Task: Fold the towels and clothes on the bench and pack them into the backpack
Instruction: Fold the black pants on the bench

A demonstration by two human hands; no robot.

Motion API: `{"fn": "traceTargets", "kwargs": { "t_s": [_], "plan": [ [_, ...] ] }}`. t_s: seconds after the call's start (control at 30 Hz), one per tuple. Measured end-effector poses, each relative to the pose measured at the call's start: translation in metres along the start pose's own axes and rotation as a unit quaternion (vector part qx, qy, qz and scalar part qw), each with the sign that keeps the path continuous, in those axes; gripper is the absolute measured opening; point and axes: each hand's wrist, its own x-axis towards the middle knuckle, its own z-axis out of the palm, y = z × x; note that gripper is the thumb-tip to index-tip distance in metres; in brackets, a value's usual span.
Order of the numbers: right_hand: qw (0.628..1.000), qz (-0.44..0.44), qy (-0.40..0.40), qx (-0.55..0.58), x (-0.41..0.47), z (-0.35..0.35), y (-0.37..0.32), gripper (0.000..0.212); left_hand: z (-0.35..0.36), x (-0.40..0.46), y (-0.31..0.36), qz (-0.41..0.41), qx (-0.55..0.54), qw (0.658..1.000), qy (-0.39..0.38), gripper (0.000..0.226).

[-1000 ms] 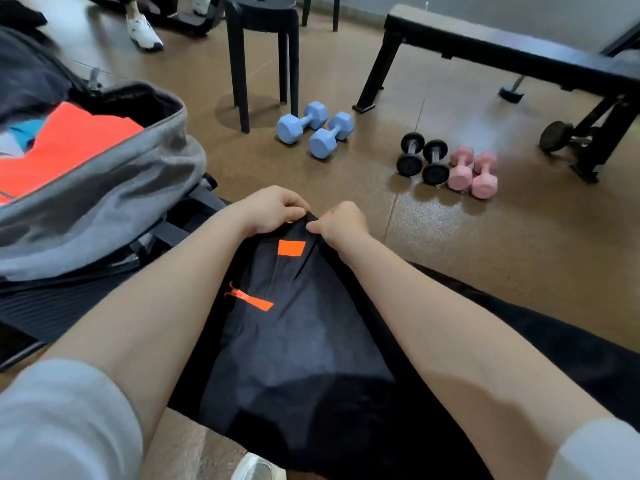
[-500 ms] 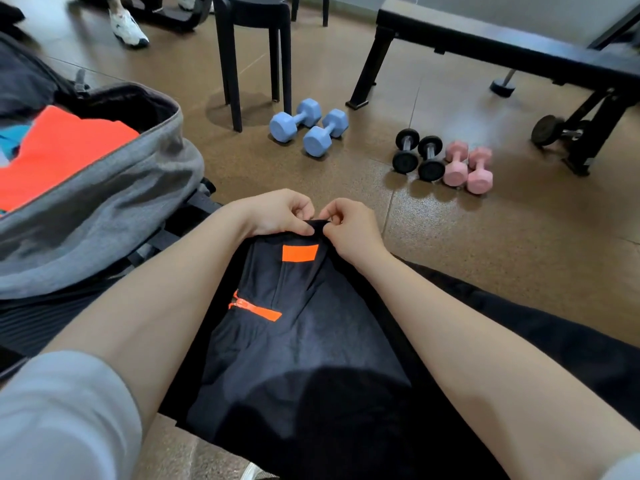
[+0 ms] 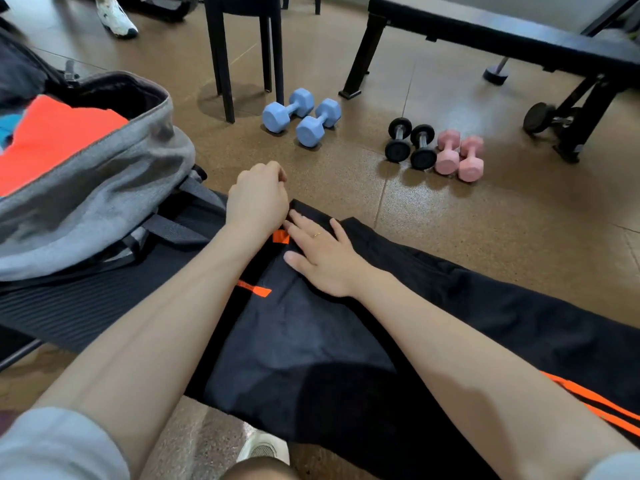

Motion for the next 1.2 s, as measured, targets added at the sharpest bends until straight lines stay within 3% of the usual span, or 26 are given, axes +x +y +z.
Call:
{"fn": "traceTargets", "kwargs": {
  "t_s": [0.13, 0.27, 0.37, 0.43, 0.53, 0.63, 0.77, 0.83, 1.03, 1.2],
  "plan": [
    [0.979, 0.037, 0.148, 0.138, -0.070, -0.018, 0.024, 0.041, -0.006, -0.053, 0.038, 0.084, -0.086, 0.993, -0.017, 0.018],
    [0.971, 0.071, 0.184, 0.137, -0.190, -0.042, 0.073, 0.023, 0.017, -0.116, 0.112, 0.191, -0.139, 0.966, -0.101, 0.016],
    [0.949, 0.165, 0.227, 0.147, -0.285, -0.062, 0.114, 0.016, 0.041, -0.159, 0.174, 0.297, -0.154, 0.920, -0.203, 0.014],
    [0.914, 0.251, 0.274, 0.164, -0.343, -0.074, 0.144, 0.015, 0.055, -0.189, 0.217, 0.372, -0.155, 0.877, -0.263, 0.015],
    [0.851, 0.366, 0.337, 0.168, -0.413, -0.081, 0.201, 0.013, 0.076, -0.233, 0.275, 0.452, -0.158, 0.814, -0.328, 0.034],
    [0.782, 0.430, 0.379, 0.244, -0.456, -0.081, 0.249, 0.010, 0.096, -0.271, 0.323, 0.517, -0.148, 0.768, -0.347, 0.036],
    [0.731, 0.465, 0.282, 0.412, -0.464, -0.071, 0.278, 0.030, 0.126, -0.302, 0.371, 0.605, -0.107, 0.712, -0.339, 0.024],
    [0.690, 0.454, 0.250, 0.505, -0.458, -0.066, 0.283, 0.031, 0.140, -0.312, 0.388, 0.623, -0.068, 0.697, -0.348, 0.030],
    [0.643, 0.434, 0.292, 0.560, -0.449, -0.060, 0.301, 0.027, 0.161, -0.325, 0.418, 0.689, 0.098, 0.640, -0.325, 0.048],
    [0.696, 0.418, 0.246, 0.529, -0.459, -0.074, 0.310, 0.026, 0.166, -0.342, 0.441, 0.722, 0.203, 0.601, -0.276, 0.063]
  ]
}}
